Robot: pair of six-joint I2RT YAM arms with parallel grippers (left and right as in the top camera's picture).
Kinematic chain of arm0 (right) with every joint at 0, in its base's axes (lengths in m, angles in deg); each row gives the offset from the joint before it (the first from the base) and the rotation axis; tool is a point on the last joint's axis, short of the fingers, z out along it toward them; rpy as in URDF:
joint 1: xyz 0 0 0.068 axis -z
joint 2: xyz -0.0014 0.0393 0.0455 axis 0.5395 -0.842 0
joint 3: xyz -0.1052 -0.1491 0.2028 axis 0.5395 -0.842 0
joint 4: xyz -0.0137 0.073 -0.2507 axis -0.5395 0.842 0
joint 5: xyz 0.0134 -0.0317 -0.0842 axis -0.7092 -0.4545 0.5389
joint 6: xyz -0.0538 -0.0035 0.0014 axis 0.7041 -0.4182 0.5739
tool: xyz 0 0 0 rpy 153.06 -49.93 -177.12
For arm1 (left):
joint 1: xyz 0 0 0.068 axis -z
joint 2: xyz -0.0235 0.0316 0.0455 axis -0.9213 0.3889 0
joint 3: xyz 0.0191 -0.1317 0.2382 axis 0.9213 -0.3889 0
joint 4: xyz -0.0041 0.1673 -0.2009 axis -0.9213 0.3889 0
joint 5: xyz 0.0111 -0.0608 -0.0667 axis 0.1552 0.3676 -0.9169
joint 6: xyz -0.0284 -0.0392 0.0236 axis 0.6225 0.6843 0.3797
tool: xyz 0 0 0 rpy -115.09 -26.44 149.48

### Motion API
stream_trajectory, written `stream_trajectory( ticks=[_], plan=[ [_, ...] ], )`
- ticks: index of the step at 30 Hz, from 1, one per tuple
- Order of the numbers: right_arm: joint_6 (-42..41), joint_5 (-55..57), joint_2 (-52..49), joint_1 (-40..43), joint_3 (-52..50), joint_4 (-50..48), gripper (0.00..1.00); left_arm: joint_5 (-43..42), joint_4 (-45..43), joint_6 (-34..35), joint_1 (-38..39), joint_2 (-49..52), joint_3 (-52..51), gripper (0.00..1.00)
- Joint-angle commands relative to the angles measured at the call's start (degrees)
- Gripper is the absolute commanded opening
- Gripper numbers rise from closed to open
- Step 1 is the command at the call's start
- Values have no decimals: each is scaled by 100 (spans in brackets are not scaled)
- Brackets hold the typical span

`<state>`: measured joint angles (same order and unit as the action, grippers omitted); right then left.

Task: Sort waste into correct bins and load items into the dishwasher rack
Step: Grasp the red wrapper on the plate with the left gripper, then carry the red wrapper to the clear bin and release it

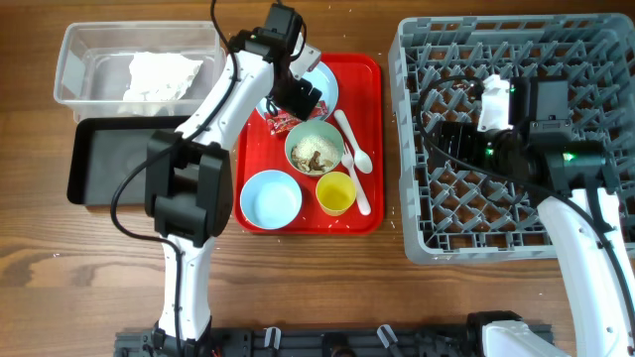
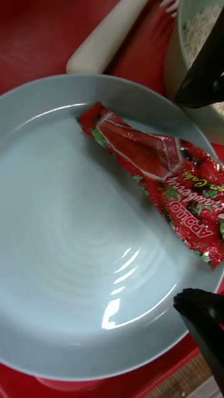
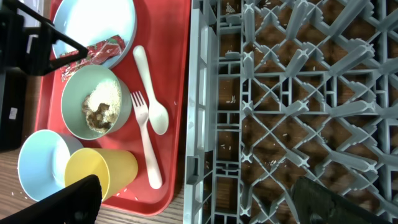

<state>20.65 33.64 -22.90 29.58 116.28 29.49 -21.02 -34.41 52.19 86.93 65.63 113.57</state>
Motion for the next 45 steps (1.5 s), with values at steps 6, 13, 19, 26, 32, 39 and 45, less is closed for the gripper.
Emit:
stream_trajectory(
  ticks=[6,13,19,26,32,39,45],
  plan=[
    [-17,92,20,-7,107,2,100,-138,-254,-568,7,249,-17,90],
    [-33,92,15,-7,101,20,100,-133,-345,-566,-17,616,-17,89],
    [-31,92,15,-7,101,50,100,-133,-516,-564,-15,957,-17,69],
    [-31,92,15,-7,101,46,100,-136,-514,-538,-15,970,-17,15],
    [-31,92,15,-7,101,46,100,-133,-518,114,-11,951,0,4],
    [-31,92,15,-7,101,28,100,-136,-492,1637,-81,413,39,4],
    [-26,94,15,-7,101,-26,100,-133,-494,1945,-81,-240,39,4]
  ],
)
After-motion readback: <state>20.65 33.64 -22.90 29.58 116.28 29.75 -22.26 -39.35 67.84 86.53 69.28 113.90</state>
